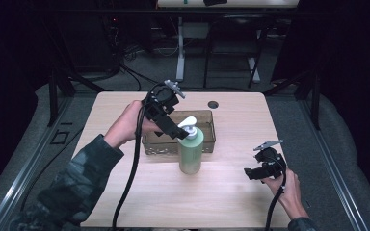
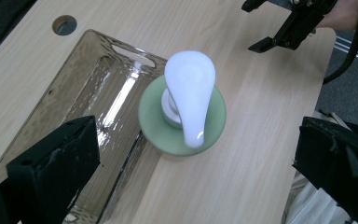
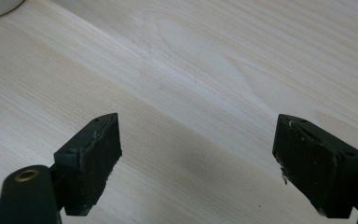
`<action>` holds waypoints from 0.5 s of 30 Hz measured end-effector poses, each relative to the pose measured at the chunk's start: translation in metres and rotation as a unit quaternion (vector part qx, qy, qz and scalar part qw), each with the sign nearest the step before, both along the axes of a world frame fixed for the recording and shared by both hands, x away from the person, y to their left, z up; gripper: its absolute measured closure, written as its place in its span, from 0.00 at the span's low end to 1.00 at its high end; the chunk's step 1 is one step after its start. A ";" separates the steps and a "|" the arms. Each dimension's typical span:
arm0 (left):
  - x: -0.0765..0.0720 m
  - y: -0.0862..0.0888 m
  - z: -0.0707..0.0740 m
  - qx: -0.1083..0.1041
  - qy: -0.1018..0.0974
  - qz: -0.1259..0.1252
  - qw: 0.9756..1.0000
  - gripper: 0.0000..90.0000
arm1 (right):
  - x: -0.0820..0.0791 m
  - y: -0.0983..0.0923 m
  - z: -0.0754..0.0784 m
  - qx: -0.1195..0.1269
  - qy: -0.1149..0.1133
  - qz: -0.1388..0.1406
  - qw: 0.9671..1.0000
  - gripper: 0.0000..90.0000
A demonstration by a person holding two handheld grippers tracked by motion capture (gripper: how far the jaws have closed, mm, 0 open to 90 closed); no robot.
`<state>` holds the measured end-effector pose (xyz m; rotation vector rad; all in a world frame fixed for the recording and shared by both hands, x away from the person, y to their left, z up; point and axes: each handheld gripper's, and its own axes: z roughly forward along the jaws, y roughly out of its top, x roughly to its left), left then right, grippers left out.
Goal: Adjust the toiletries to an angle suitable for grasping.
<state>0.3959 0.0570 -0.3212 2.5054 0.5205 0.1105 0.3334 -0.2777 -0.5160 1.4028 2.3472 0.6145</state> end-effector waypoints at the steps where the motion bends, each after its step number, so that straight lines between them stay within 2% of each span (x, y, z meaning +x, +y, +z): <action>1: 0.001 -0.003 -0.001 0.002 0.001 -0.001 1.000 0.00 | 0.000 0.000 0.000 -0.001 0.000 0.000 1.000 0.16; 5: 0.006 -0.013 -0.006 0.014 0.007 -0.010 1.000 0.01 | 0.000 -0.001 0.000 0.000 0.000 -0.002 1.000 0.16; 8: 0.008 -0.021 -0.009 0.020 0.016 -0.021 0.999 0.15 | 0.000 -0.001 0.000 -0.002 0.000 -0.002 1.000 0.16; 10: 0.009 -0.025 -0.010 0.025 0.018 -0.024 0.999 0.19 | 0.000 -0.001 0.000 -0.002 0.000 0.000 1.000 0.16; 12: 0.010 -0.029 -0.011 0.025 0.019 -0.029 0.999 0.28 | 0.000 0.000 0.000 -0.002 0.001 0.000 1.000 0.16; 15: 0.010 -0.034 -0.014 0.028 0.021 -0.034 0.999 0.36 | 0.000 0.000 0.000 -0.001 0.001 0.000 1.000 0.16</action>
